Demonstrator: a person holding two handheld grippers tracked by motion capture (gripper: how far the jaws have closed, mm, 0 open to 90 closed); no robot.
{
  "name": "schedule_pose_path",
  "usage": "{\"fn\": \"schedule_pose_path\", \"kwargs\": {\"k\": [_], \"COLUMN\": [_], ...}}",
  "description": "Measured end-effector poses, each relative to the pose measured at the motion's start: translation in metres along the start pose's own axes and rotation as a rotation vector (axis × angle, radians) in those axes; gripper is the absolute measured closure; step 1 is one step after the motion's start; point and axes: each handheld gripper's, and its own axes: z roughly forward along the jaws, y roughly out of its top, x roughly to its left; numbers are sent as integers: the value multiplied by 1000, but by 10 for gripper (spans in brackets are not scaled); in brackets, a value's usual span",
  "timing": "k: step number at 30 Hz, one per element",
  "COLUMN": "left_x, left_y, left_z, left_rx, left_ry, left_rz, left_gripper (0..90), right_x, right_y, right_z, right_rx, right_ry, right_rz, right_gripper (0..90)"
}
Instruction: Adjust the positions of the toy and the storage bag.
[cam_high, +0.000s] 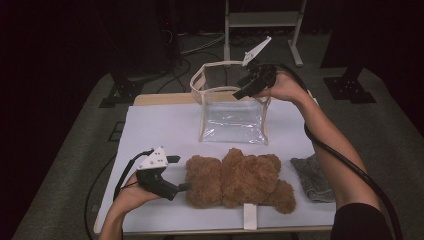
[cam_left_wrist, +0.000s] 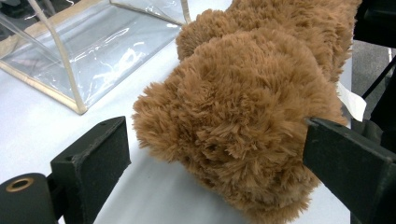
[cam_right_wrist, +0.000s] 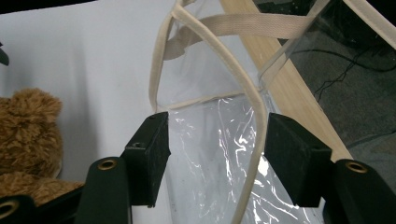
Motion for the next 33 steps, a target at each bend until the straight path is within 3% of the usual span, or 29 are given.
{"fn": "schedule_pose_path", "kwargs": {"k": [15, 18, 26, 33], "left_x": [-1, -1, -1, -1], "left_y": [0, 0, -1, 0], "left_z": [-1, -2, -2, -2], "left_rx": [-3, -6, -9, -11], "left_ry": [-12, -12, -19, -15], "left_rz": [5, 2, -3, 0], "left_gripper": [64, 64, 65, 64], "right_x": [-9, -10, -6, 4], "right_y": [-4, -6, -9, -12], "right_z": [17, 20, 17, 11], "right_rx": [78, 90, 98, 81], "right_ry": [-46, -40, -20, 27], "right_rz": [24, 21, 1, -33], "right_gripper": [452, 525, 858, 869]}}
